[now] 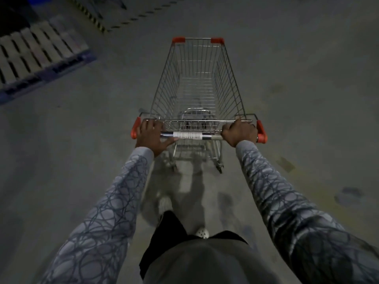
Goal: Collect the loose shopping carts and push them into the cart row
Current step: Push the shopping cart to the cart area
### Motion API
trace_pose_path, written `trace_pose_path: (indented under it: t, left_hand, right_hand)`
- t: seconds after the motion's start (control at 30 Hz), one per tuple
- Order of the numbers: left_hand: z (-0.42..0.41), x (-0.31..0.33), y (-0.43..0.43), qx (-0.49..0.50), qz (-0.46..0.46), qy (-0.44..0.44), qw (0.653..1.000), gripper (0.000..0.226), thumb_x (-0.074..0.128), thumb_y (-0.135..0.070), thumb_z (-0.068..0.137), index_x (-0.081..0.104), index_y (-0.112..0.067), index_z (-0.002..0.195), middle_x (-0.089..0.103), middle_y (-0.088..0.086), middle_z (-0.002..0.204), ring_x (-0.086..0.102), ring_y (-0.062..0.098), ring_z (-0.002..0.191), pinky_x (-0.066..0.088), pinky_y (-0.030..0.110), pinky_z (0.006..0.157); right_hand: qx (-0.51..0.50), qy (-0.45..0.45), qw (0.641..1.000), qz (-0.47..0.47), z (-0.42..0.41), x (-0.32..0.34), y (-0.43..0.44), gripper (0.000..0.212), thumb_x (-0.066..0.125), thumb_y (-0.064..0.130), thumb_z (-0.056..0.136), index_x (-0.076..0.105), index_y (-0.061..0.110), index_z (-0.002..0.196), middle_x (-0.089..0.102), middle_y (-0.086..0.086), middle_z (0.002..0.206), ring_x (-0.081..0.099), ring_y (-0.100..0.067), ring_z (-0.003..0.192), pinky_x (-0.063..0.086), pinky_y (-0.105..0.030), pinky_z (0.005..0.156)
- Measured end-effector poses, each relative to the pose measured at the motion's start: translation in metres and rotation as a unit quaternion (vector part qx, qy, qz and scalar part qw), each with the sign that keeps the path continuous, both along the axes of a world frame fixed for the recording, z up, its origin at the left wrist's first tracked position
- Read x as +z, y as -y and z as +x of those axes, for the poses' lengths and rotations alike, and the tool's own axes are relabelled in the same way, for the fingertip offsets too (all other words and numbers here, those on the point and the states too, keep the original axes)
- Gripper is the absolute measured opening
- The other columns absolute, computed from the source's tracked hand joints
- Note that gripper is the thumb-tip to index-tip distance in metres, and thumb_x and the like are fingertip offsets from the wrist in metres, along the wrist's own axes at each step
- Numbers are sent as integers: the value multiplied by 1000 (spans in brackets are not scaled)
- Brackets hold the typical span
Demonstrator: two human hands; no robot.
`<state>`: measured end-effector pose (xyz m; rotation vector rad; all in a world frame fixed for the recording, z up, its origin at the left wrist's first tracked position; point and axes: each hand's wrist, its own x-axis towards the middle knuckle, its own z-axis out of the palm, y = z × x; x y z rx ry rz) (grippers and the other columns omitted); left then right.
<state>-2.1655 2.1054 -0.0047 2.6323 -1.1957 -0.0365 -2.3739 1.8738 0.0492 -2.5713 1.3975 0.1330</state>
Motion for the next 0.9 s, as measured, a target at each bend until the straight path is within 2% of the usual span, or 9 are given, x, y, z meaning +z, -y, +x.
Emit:
trace_pose_path:
  t: [0.07, 0.23, 0.43, 0.63, 0.8, 0.9]
  left_hand:
    - [52, -2, 31, 0, -4, 25, 1000, 93, 34, -96, 70, 57, -20, 118, 52, 8, 123, 43, 32, 124, 11, 53, 121]
    - [209, 0, 109, 6, -32, 47, 998, 97, 39, -94, 67, 57, -13, 117, 54, 12, 118, 46, 35, 122, 13, 54, 121]
    - [381, 13, 194, 11, 4, 24, 1000, 100, 38, -95, 65, 53, -16, 126, 51, 12, 127, 43, 35, 127, 16, 53, 121]
    - [522, 18, 279, 9, 25, 27, 999, 107, 33, -96, 65, 49, -16, 134, 44, 17, 139, 33, 38, 136, 19, 55, 117]
    - [644, 19, 372, 9, -8, 31, 999, 103, 34, -98, 62, 54, -20, 126, 50, 10, 130, 40, 33, 129, 15, 51, 121]
    - [718, 17, 428, 30, 16, 25, 999, 103, 32, -100, 61, 57, -18, 119, 52, 10, 128, 44, 33, 126, 16, 47, 121]
  right_hand:
    - [0, 4, 1000, -3, 54, -4, 31, 58, 37, 53, 89, 67, 6, 105, 70, -19, 106, 66, -38, 100, 46, -39, 87]
    - [-10, 40, 999, -11, 208, -10, 104, 54, 40, 51, 89, 69, 8, 101, 71, -18, 103, 67, -37, 97, 46, -38, 81]
    - [-35, 44, 998, -4, 377, -2, 180, 54, 41, 49, 90, 68, 5, 104, 70, -21, 106, 66, -39, 102, 48, -39, 87]
    - [-91, 41, 995, 13, 517, 2, 257, 51, 40, 48, 87, 70, 8, 98, 71, -19, 101, 67, -38, 96, 47, -36, 83]
    - [-93, 51, 994, -12, 635, -5, 347, 51, 41, 46, 89, 71, 6, 99, 71, -19, 104, 67, -37, 97, 46, -36, 81]
    - [-80, 60, 995, -21, 712, -8, 403, 50, 42, 46, 89, 70, 7, 100, 71, -19, 104, 66, -37, 98, 45, -36, 79]
